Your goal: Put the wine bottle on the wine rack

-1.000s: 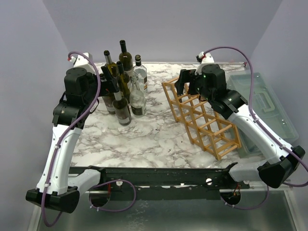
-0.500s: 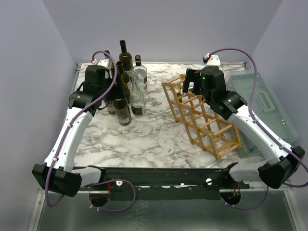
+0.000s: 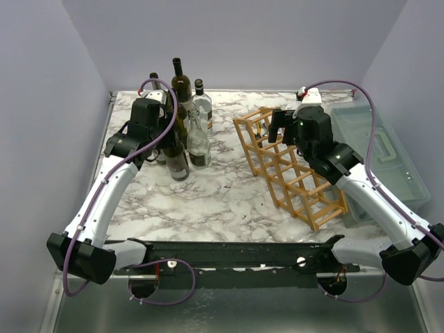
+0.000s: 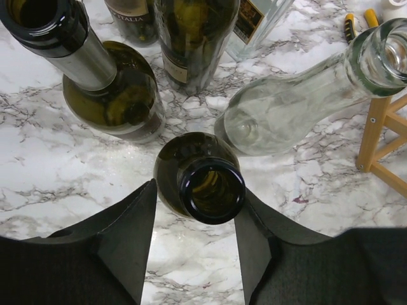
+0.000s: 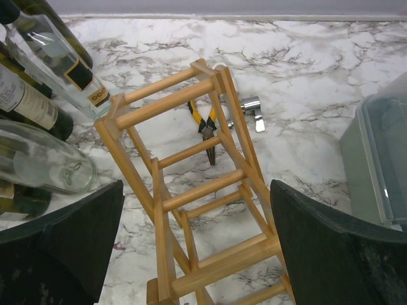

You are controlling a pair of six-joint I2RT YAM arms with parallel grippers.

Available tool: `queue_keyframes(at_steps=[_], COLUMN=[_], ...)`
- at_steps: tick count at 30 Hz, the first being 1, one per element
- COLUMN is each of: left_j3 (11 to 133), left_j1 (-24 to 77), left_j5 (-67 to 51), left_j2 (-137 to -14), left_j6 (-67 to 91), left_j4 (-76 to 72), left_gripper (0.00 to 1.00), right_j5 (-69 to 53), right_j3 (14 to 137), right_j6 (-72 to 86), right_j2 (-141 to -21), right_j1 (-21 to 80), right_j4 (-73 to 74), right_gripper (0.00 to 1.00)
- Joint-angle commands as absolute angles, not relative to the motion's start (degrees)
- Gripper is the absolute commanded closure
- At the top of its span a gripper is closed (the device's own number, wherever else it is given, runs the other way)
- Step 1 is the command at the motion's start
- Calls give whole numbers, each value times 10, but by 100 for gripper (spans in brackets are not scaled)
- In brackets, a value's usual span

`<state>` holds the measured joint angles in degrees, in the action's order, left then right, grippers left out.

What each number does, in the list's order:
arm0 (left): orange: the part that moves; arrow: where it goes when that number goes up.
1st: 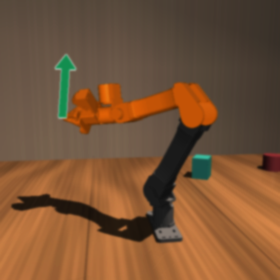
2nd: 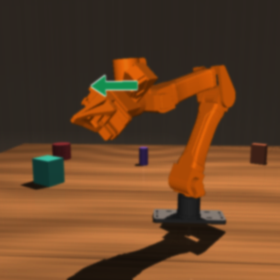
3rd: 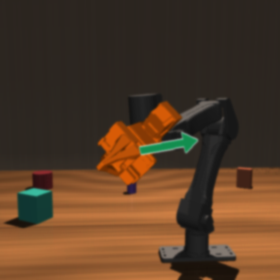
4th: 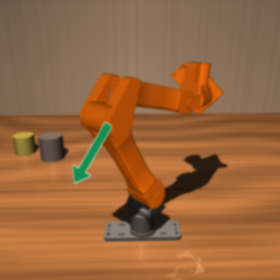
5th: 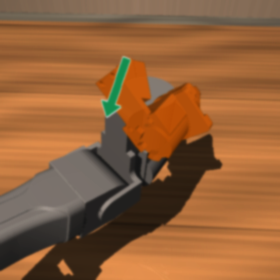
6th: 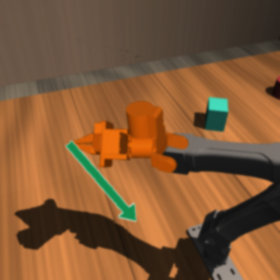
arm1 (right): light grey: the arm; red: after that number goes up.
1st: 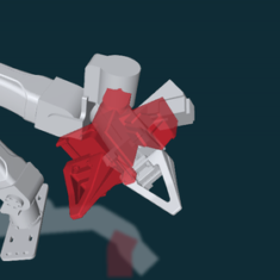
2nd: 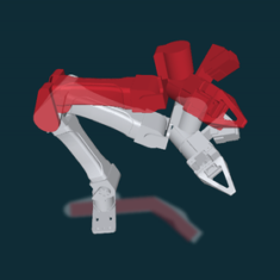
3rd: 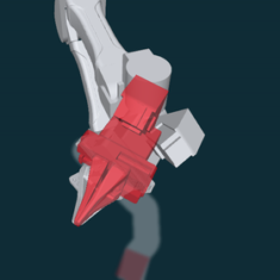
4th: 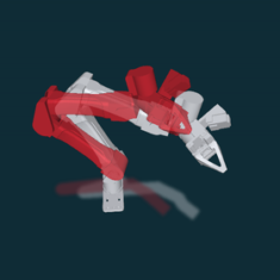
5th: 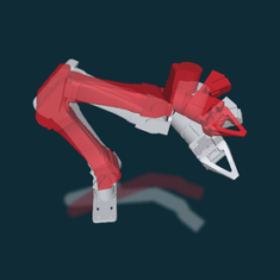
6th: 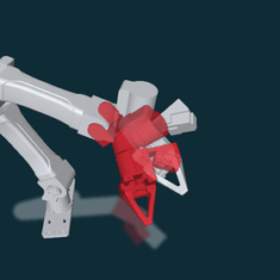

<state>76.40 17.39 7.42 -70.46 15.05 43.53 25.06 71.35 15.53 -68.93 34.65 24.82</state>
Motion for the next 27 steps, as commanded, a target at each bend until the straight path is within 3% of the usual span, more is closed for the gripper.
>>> queue_keyframes(at_steps=[1,15,27], left_j3=[766,762,778], left_j1=[178,178,178], left_j5=[104,66,-49], left_j2=[-718,-695,-667], left_j6=[132,128,147], left_j4=[440,450,454], left_gripper=[51,99,100], right_j5=[188,-37,-52], right_j3=[703,703,688], right_j6=[119,113,92], right_j2=[-664,-705,-750], right_j1=[344,361,482], right_j4=[223,182,129], right_gripper=[0,0,1])
